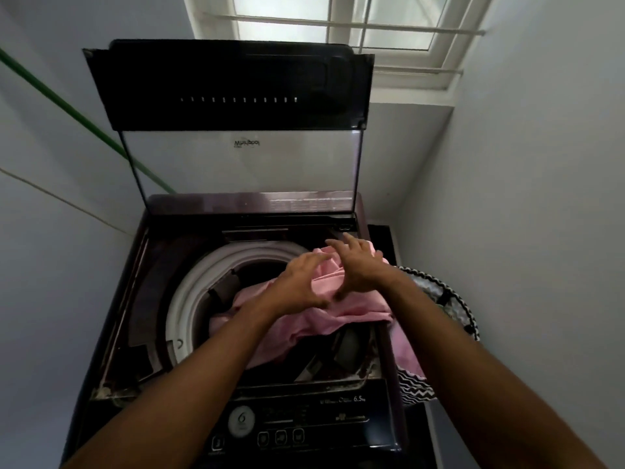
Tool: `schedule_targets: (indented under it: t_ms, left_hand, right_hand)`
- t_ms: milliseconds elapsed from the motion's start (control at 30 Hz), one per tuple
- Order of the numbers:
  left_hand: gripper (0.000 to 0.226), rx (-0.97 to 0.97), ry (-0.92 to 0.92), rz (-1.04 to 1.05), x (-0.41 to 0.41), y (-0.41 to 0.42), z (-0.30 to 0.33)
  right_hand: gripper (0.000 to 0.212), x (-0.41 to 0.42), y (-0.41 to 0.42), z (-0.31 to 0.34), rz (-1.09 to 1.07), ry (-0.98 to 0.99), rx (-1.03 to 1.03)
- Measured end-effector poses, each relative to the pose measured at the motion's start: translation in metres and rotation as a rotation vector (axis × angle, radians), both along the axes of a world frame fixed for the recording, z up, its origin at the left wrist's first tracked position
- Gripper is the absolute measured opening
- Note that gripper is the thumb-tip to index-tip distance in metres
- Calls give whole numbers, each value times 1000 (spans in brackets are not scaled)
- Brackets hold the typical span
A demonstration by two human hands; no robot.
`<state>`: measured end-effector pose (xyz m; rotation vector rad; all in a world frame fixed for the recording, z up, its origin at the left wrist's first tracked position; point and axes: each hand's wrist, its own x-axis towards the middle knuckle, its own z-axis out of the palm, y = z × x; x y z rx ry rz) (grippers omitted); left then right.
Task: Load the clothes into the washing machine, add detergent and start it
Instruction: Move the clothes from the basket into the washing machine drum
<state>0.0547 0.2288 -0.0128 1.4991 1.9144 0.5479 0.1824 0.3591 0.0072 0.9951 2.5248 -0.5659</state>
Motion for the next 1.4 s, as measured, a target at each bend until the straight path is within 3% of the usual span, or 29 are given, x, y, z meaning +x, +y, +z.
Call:
schedule_targets:
  t_ms: [100,200,367,500,600,667,800,867,1033,1100,1167,1267,1400]
  left_hand:
    - [109,75,60,-133,33,26,9]
    - [114,44,114,-201,61,47,10]
    - [118,-62,215,-242,87,67,10]
    - [115,-85,355,-236,94,76,13]
    - [114,-134,386,-235,96,82,12]
    - [113,-146,404,-242,97,85,12]
    - [114,-151,423,-251,97,86,12]
    - [120,-156,408,-246,96,86,11]
    - [119,-147,307,-243,90,80,16]
    - [112,-138,258,-234,88,79,19]
    - [100,-111,177,-217,84,77,26]
    - [72,-27,49,-105,76,71,37]
    - [64,73,-24,86,54,56,52]
  right_hand:
    - [150,37,23,-10,-30,-66,-91]
    - [154,73,40,-20,-128,-8,-306]
    - [121,112,50,-29,-308,170,-631]
    - [132,114,45,-40,-200,130,-500]
    - [126,110,39,-65,-217,234,-406]
    - [111,109,39,-87,-250,286,-366]
    - [44,106,32,-72,-280,239,-230]
    - [26,108,34,-69,-276,189,-174]
    - [24,110,38,-40,-285,98,-150]
    - [13,107,39,-15,-299,72,-159]
    - [17,100,39,11,-291,67,-188]
    - [22,81,38,45,-271,100,-235]
    - [14,48,30,76,-242,186,-192]
